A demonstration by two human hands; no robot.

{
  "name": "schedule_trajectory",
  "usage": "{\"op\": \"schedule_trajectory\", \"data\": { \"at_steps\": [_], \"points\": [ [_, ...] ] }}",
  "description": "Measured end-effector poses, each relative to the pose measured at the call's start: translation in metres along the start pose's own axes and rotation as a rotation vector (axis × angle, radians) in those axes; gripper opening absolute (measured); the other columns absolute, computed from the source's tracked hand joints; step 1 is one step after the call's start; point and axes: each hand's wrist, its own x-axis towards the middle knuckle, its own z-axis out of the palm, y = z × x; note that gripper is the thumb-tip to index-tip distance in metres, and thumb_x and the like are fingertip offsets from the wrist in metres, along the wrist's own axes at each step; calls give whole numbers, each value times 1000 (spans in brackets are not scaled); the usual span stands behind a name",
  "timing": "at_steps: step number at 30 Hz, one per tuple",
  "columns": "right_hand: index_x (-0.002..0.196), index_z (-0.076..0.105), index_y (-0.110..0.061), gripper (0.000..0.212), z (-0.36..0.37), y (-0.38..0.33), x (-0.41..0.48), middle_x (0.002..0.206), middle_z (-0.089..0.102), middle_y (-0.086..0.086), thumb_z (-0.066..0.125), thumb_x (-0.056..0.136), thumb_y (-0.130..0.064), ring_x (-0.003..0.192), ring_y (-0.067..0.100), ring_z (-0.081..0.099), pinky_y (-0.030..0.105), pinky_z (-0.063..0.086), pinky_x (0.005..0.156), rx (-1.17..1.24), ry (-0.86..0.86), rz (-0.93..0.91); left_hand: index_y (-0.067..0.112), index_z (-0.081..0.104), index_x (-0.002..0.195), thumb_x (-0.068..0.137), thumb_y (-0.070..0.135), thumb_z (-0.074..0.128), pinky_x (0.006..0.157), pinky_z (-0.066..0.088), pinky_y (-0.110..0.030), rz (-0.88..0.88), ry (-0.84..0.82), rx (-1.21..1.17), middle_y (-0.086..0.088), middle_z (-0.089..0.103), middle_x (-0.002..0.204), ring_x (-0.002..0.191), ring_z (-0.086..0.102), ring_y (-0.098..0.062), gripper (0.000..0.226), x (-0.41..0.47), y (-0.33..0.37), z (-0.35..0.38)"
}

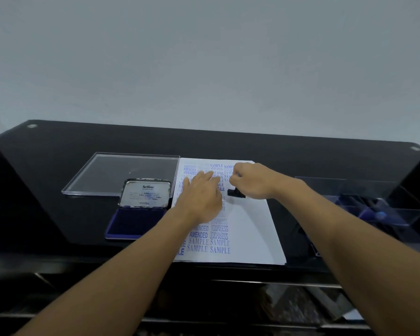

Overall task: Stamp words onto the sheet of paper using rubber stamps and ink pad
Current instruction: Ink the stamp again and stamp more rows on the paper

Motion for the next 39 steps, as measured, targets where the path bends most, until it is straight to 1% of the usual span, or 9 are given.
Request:
{"op": "schedule_trajectory", "data": {
  "at_steps": [5,9,14,18,22,26,29,34,39],
  "points": [
    [96,50,-14,20,3,2,4,92,59,4,38,101,-29,78,20,51,34,41,66,-53,-22,-27,11,46,138,100,18,30,119,12,-55,20,35,15,-6,33,156,144,22,-24,42,0,-3,8],
    [95,50,-14,19,5,0,5,89,58,2,39,101,-29,77,19,51,32,41,64,-63,-26,-49,13,53,124,99,18,30,117,18,-55,35,63,1,-3,47,135,133,34,-24,34,1,-4,10],
    [93,48,-13,21,6,-4,7,84,53,1,39,102,-30,76,20,49,31,38,62,-83,-32,-51,15,53,123,98,18,31,114,21,-55,49,86,4,1,49,121,122,38,-21,33,0,-6,11],
    [96,46,-12,21,10,-5,8,87,52,3,38,103,-30,74,18,47,33,39,65,-112,-46,-34,15,53,113,98,18,31,112,23,-54,50,102,2,4,46,111,115,39,-21,27,1,-6,12],
    [96,45,-9,19,15,-5,5,86,51,6,39,103,-25,73,23,46,36,40,67,-130,-29,-35,13,51,117,99,19,30,114,21,-56,60,102,4,-2,48,125,122,38,-23,29,0,-8,14],
    [91,39,-12,18,24,-3,4,79,50,8,39,102,-26,62,20,43,34,33,55,-57,49,-18,12,50,124,100,20,28,117,17,-55,68,108,17,-3,47,132,126,36,-23,34,-1,-8,16],
    [92,37,-11,17,27,-3,2,77,50,9,39,102,-25,59,19,40,33,29,51,-43,66,-8,13,47,133,100,21,28,118,14,-53,72,110,20,0,44,137,132,33,-21,39,-2,-8,16],
    [92,35,-12,16,29,-3,0,73,49,7,40,102,-24,58,20,41,33,30,51,-7,80,-10,14,37,147,102,22,27,121,7,-50,65,91,33,-2,31,157,146,19,-20,47,-4,-7,14],
    [95,37,-11,14,30,-3,0,77,52,11,41,102,-23,59,21,42,33,32,51,-2,81,-15,15,36,148,102,23,26,122,7,-50,63,93,32,-2,29,158,147,17,-20,47,-5,-7,14]
  ]
}}
